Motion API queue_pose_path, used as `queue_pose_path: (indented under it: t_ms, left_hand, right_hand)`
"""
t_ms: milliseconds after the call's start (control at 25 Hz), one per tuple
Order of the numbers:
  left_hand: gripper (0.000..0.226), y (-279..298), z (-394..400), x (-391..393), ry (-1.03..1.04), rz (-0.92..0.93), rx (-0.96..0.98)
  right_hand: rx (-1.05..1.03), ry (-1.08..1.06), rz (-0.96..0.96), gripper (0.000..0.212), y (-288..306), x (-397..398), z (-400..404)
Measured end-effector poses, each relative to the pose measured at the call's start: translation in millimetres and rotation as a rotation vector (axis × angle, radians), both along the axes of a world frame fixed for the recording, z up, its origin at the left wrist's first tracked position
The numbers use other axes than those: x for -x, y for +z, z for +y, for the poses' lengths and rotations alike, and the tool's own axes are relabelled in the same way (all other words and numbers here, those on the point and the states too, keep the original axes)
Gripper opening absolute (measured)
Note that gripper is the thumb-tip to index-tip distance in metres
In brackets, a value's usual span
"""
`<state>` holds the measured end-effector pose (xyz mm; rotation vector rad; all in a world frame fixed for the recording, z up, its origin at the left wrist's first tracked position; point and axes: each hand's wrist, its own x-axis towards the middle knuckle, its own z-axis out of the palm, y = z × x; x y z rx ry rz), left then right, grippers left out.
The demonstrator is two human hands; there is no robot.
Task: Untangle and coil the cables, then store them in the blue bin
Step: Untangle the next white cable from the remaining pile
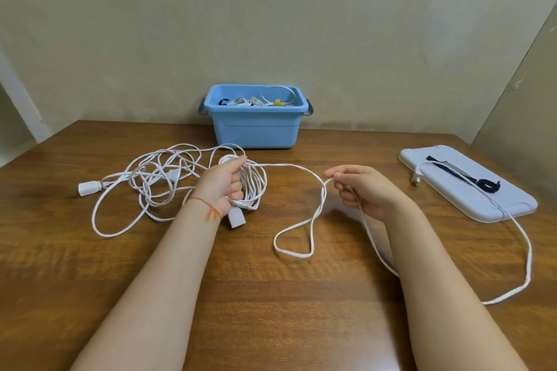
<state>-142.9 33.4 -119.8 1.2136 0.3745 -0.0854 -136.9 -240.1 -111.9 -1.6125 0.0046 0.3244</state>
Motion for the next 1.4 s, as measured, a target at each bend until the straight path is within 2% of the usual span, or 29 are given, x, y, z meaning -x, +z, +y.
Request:
queue_pose_path:
  t_ms: [80, 160, 240, 360, 400, 440, 480, 560, 600, 640, 680, 720, 800, 880, 960, 1040, 1120, 1200, 1280, 1400]
  left_hand:
    - [0.019, -3, -3, -9, 0.073, 0.006, -0.095]
    - [0.024, 0, -8, -17, 0.143, 0.014, -0.201]
    - [0.030, 6, -4, -21, 0.263, 0.025, -0.280]
    - [0.027, 11, 16, -26, 0.483, 0.051, -0.292]
    - [0.029, 11, 20, -28, 0.504, 0.054, -0.334]
    - [0.030, 11, 20, -31, 0.468, 0.051, -0.401]
    - [0.032, 14, 14, -31, 0.393, 0.034, -0.447]
    - [0.034, 21, -4, -30, 0.203, -0.004, -0.475]
    - [0.035, 25, -13, -28, 0.114, -0.009, -0.484]
    - [0.036, 30, -21, -26, 0.013, -0.010, -0.486]
    - [0.036, 35, -27, -22, -0.110, -0.009, -0.455]
    - [0.037, 40, -33, -17, -0.239, -0.006, -0.394]
    - [0.039, 47, -42, -9, -0.427, -0.016, -0.290]
    - [0.032, 53, -49, -1, -0.495, -0.058, -0.246]
    - [0.023, 54, -48, 2, -0.476, -0.087, -0.257]
    - [0.024, 52, -43, 4, -0.440, -0.098, -0.305]
    - [0.032, 48, -38, 4, -0.401, -0.094, -0.314]
    - [0.042, 44, -32, 5, -0.423, -0.060, -0.352]
    - [0.049, 42, -28, 7, -0.565, -0.016, -0.317]
    - [0.049, 37, -32, 11, -0.750, -0.031, 0.048]
  right_hand:
    - [-0.192, -0.146, 0.119, 0.027, -2, -6, 5]
    - [-0.407, -0.359, 0.150, 0.031, 3, -17, -1]
    - [-0.561, -0.600, 0.051, 0.038, 19, -27, -21]
    - [-0.816, -0.925, -0.138, 0.051, 39, -35, -58]
    - [-0.783, -1.014, -0.185, 0.046, 42, -36, -65]
    - [-0.591, -1.081, -0.208, 0.040, 45, -36, -67]
    - [-0.274, -1.066, -0.195, 0.037, 44, -37, -63]
    - [0.458, -0.859, -0.092, 0.038, 42, -33, -45]
    - [0.698, -0.806, -0.084, 0.038, 42, -28, -34]
    - [0.803, -0.798, -0.168, 0.037, 41, -23, -22]
    - [0.777, -0.783, -0.305, 0.033, 43, -18, -10]
    - [0.654, -0.718, -0.450, 0.028, 44, -15, 3]
    - [0.430, -0.441, -0.563, 0.021, 46, -5, 35]
    - [0.427, -0.181, -0.526, 0.027, 44, 1, 59]
    - [0.597, -0.045, -0.518, 0.031, 42, 2, 67]
    - [0.857, -0.009, -0.585, 0.027, 41, 4, 65]
    - [0.927, 0.007, -0.646, 0.018, 43, 7, 61]
    - [0.763, -0.003, -0.628, 0.015, 46, 12, 58]
    - [0.594, -0.110, -0.619, 0.014, 48, 11, 52]
    - [0.477, -0.219, -0.623, 0.019, 43, 6, 51]
